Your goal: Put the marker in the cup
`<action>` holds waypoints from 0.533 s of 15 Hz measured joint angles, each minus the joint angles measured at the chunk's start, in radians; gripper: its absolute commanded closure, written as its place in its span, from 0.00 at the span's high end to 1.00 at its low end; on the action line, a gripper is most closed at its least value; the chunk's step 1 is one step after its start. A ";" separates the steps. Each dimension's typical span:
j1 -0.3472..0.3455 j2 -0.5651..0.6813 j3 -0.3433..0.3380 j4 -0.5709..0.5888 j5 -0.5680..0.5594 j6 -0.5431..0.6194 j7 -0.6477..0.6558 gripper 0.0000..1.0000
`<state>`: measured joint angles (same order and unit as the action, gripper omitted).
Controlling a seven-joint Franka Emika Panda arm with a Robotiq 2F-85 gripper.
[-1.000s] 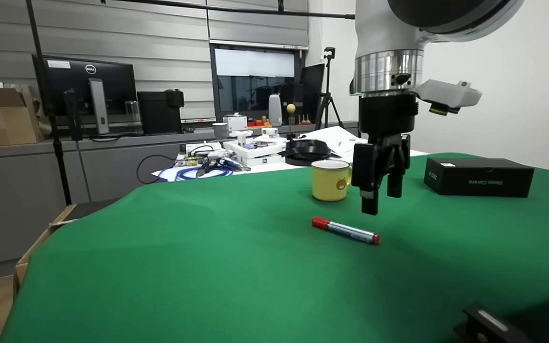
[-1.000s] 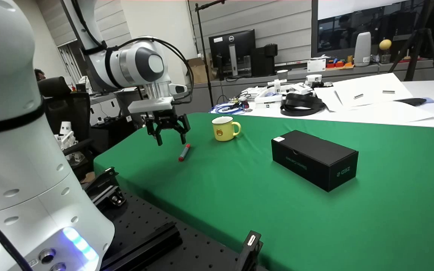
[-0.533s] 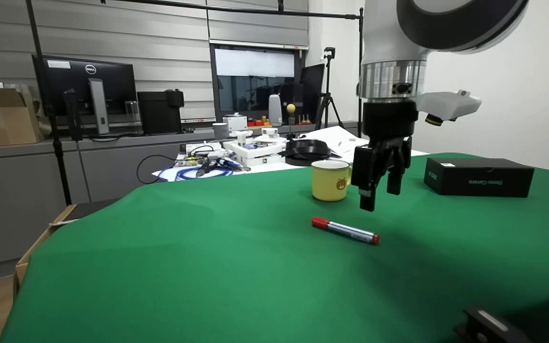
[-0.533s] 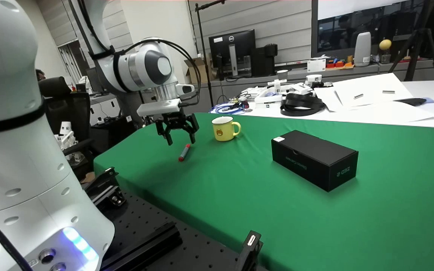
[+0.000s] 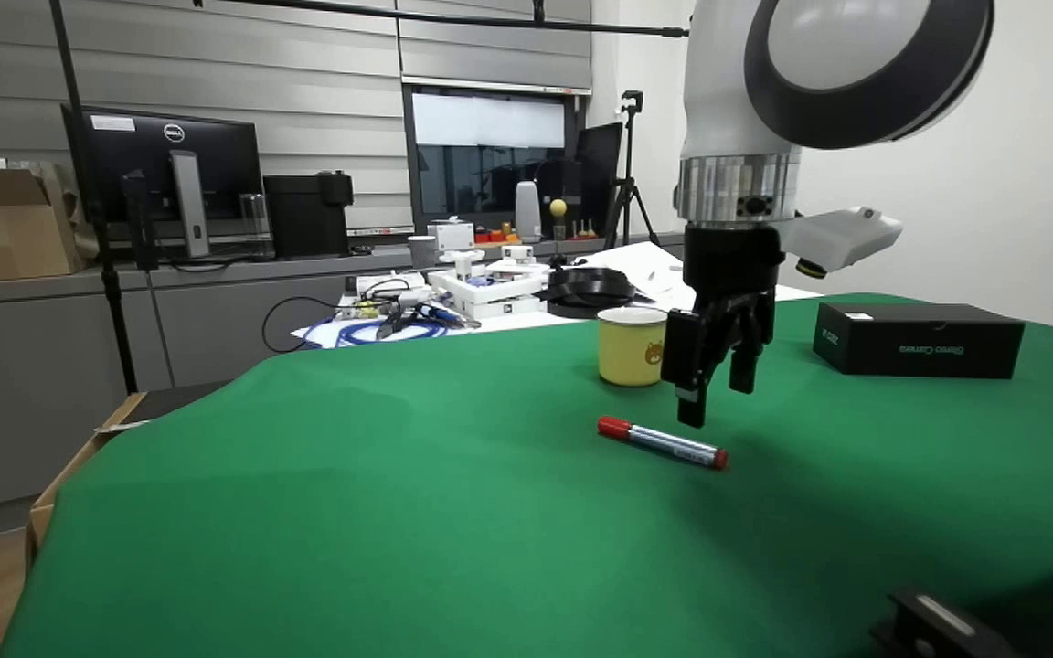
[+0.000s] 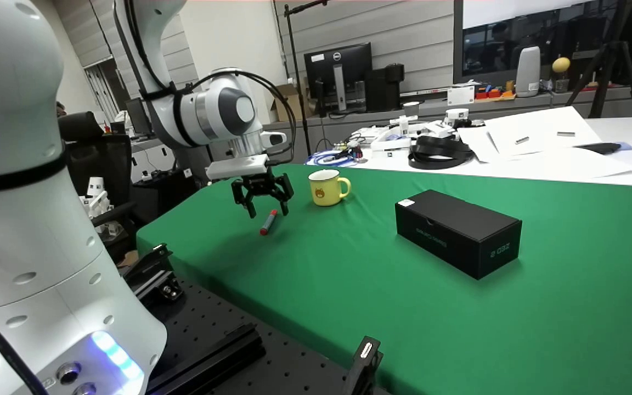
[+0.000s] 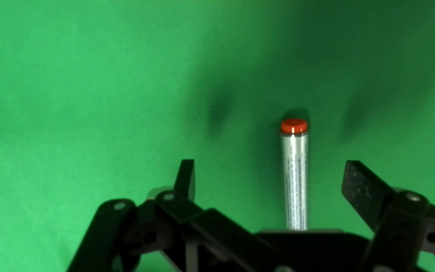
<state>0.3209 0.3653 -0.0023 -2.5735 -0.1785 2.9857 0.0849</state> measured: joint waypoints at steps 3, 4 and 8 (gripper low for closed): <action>0.019 0.028 -0.010 0.018 0.001 0.006 0.000 1.00; 0.024 0.036 -0.012 0.023 0.001 0.007 0.000 1.00; 0.037 0.065 -0.018 0.042 0.002 0.007 0.000 0.67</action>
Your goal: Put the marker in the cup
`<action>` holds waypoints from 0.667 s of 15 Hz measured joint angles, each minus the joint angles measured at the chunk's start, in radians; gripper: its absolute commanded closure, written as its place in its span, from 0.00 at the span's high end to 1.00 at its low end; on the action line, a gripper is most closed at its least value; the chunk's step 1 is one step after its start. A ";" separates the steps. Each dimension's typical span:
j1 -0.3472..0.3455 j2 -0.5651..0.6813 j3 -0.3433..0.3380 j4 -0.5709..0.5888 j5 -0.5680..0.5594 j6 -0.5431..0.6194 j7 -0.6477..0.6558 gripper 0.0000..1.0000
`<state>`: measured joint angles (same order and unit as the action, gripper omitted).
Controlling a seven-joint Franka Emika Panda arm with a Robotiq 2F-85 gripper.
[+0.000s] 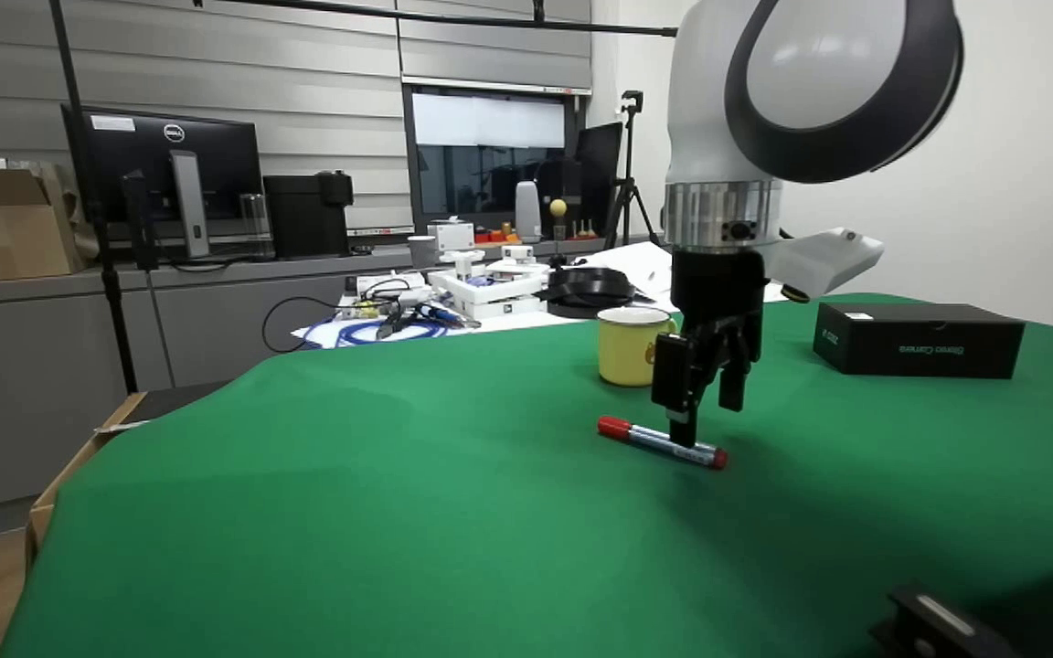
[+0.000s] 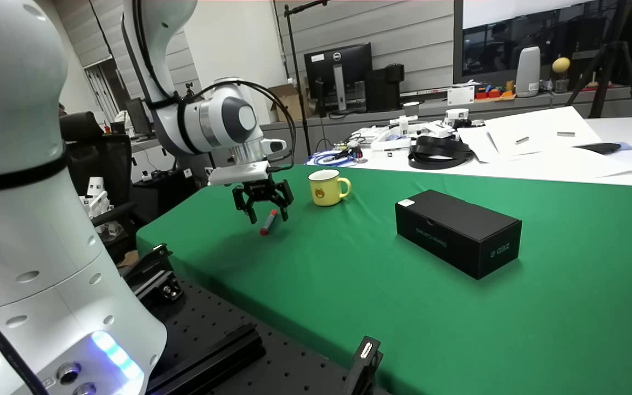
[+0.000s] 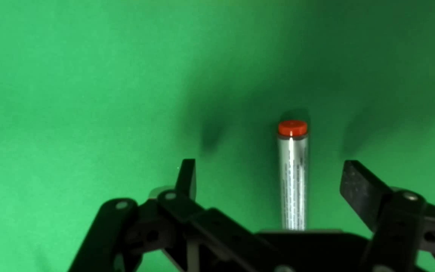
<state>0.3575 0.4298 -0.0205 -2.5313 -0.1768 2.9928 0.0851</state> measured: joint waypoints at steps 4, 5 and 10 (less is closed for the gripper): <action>0.005 0.020 -0.002 0.013 0.000 0.001 0.000 0.39; 0.005 0.023 -0.002 0.015 0.000 0.001 0.000 0.31; 0.006 0.034 -0.003 0.020 0.002 0.003 0.000 0.01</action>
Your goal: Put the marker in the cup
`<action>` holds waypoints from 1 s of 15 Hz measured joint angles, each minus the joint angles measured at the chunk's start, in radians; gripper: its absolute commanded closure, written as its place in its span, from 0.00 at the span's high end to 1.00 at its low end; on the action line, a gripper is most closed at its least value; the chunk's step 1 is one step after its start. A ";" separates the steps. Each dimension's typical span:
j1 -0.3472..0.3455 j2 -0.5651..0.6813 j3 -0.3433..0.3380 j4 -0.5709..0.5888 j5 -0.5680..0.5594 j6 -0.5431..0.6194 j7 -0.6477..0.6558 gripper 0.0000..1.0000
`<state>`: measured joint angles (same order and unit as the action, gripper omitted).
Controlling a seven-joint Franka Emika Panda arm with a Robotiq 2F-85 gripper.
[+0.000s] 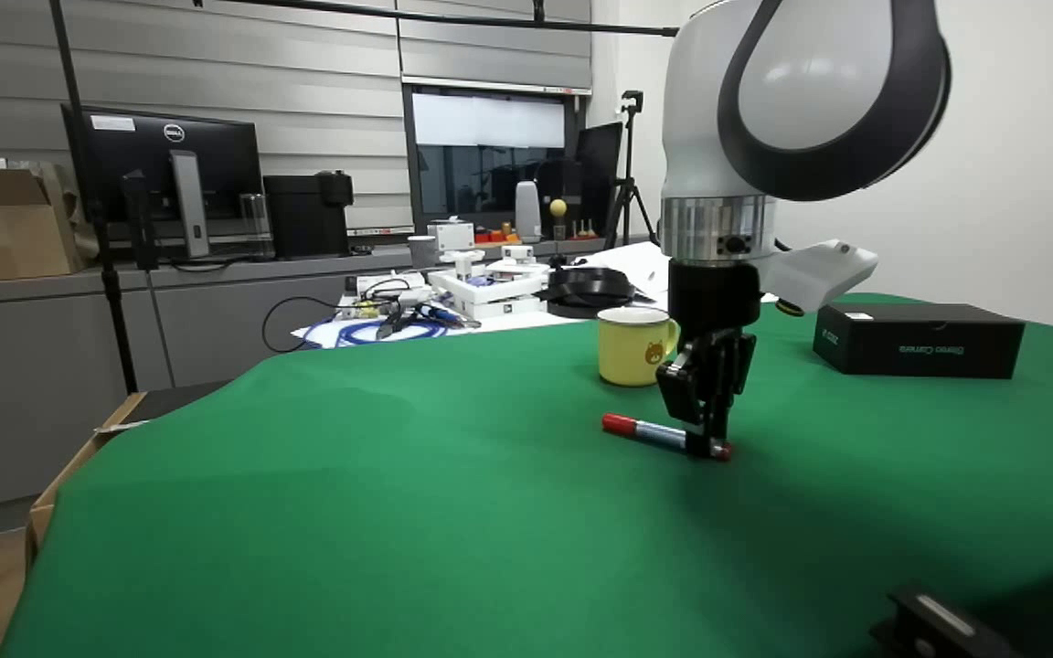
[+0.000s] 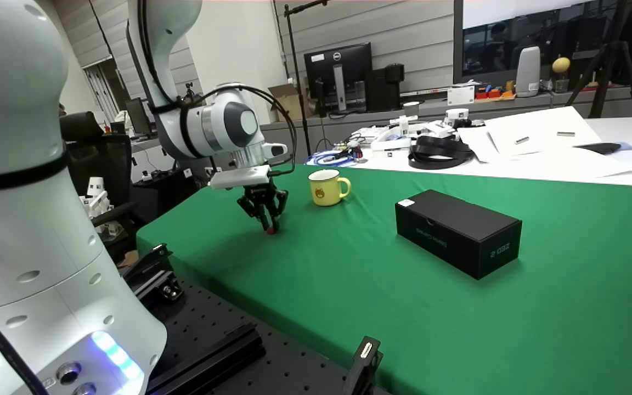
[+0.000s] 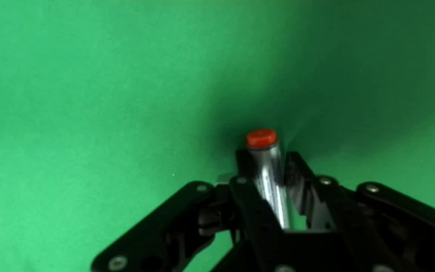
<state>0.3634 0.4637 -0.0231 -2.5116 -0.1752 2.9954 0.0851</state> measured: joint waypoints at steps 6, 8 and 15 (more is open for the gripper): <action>-0.021 0.001 0.012 0.003 0.068 -0.002 0.004 0.05; -0.066 -0.006 0.054 0.009 0.122 -0.003 0.003 0.05; -0.225 -0.104 0.216 0.036 0.293 -0.138 -0.005 0.05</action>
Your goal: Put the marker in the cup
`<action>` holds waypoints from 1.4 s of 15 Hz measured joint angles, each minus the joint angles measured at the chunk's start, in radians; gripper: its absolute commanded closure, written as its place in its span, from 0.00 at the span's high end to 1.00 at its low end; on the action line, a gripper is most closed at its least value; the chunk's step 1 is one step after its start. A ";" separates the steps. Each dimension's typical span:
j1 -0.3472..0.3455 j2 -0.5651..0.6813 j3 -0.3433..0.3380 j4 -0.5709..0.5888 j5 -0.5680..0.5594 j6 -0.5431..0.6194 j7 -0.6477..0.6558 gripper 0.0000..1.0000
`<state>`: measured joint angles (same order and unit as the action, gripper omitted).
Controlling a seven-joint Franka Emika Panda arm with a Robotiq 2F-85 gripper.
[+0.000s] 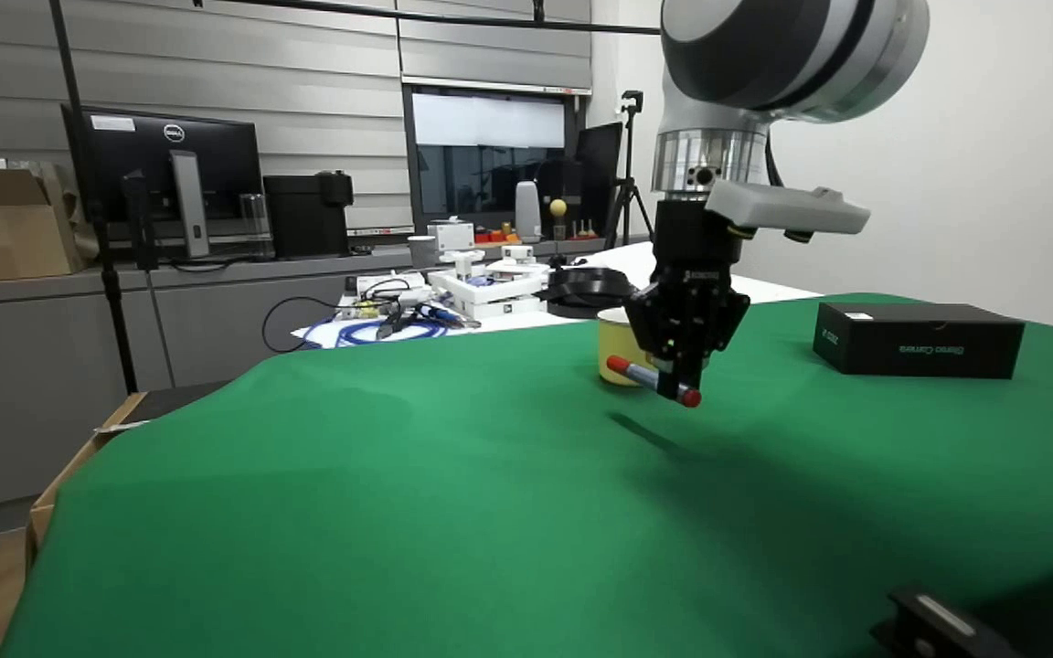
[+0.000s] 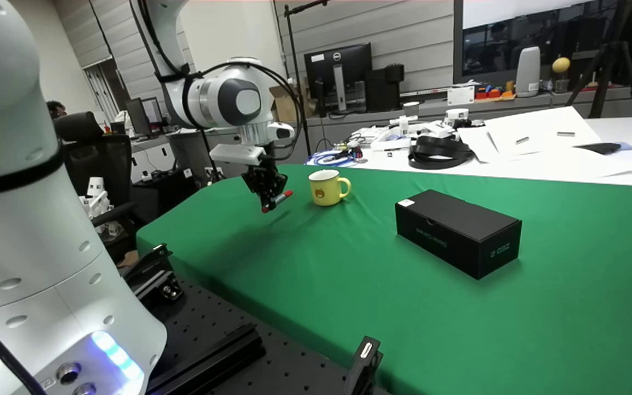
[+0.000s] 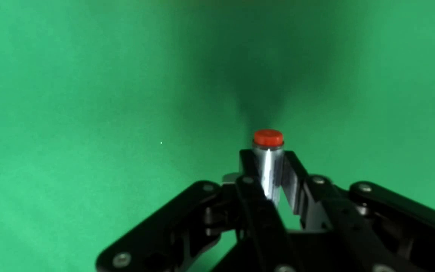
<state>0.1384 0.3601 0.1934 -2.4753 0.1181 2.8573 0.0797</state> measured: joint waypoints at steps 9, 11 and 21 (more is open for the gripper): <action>-0.081 -0.135 0.027 0.111 0.252 -0.478 -0.044 0.05; -0.098 -0.151 0.008 0.144 0.302 -0.598 -0.070 0.05; -0.150 -0.153 -0.091 0.233 0.451 -0.829 -0.148 0.22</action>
<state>-0.0113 0.2071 0.1027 -2.2422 0.5696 2.0281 -0.0680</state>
